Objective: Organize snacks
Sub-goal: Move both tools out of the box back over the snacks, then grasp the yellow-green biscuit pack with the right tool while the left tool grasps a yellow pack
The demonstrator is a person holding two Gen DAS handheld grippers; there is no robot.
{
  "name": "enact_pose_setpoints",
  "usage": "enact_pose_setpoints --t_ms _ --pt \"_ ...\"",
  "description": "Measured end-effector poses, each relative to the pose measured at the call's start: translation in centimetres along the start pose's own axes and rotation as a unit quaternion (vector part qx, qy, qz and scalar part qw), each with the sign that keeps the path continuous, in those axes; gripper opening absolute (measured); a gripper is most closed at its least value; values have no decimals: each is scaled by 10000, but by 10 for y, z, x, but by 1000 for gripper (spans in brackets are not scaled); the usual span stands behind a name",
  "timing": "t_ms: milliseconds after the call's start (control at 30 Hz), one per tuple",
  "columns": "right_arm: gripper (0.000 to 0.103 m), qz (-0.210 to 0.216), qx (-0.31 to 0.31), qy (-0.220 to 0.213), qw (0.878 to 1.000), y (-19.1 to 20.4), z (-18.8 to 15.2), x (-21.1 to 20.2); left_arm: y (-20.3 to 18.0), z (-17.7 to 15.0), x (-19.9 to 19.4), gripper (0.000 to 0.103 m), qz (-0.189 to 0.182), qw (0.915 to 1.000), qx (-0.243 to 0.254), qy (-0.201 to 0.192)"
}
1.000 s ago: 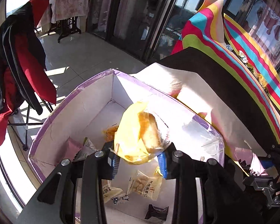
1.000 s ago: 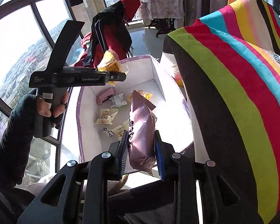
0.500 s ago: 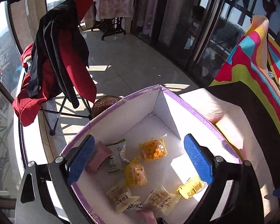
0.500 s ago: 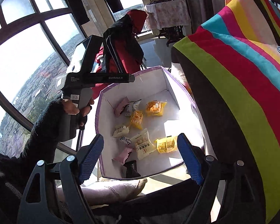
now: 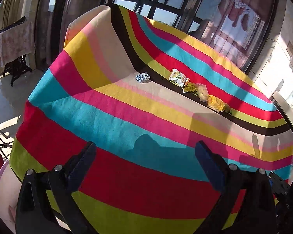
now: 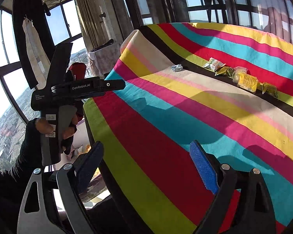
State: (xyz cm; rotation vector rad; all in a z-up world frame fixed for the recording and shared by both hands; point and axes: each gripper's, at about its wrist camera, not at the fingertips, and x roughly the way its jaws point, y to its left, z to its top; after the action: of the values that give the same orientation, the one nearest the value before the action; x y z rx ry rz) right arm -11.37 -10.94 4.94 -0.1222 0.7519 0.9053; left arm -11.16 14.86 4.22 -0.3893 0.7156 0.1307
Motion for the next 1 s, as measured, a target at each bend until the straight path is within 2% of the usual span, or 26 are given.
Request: enact_pose_setpoints --t_ms 100,200,367,400,467,533,700,867,900,967,1000 --pt "87 -556 605 113 9966 -53 1 1 -27 24 48 101 -133 9996 -108 213" --pt "87 -537 1544 114 9865 -106 4 -1 -48 43 86 101 -146 9993 -175 302" --pt "87 -1344 1677 -67 9766 -155 27 2 -61 52 130 101 -48 9993 -114 366" --pt "87 -1548 1602 -85 9748 -163 34 6 -59 53 133 101 -91 9987 -146 478" --pt "87 -1887 1529 -53 9701 -181 48 18 -55 52 127 101 -242 9989 -255 311" --pt "87 -2174 1582 64 9632 -201 63 37 -50 52 127 101 -291 9983 -382 326" --pt "87 -2481 1993 356 9473 -239 97 87 -51 53 128 101 -279 9985 -339 340" --pt "87 -2846 1841 752 9378 -249 123 129 -50 52 129 101 -324 9983 -337 339" --pt "86 -2972 1785 975 9329 -251 124 138 -50 52 129 101 -320 9984 -335 340" --pt "81 -2939 1870 942 9326 -253 124 137 -50 52 129 101 -314 9984 -331 339" --pt "70 -2843 1846 895 9365 -251 122 134 -50 52 129 101 -313 9984 -333 336"
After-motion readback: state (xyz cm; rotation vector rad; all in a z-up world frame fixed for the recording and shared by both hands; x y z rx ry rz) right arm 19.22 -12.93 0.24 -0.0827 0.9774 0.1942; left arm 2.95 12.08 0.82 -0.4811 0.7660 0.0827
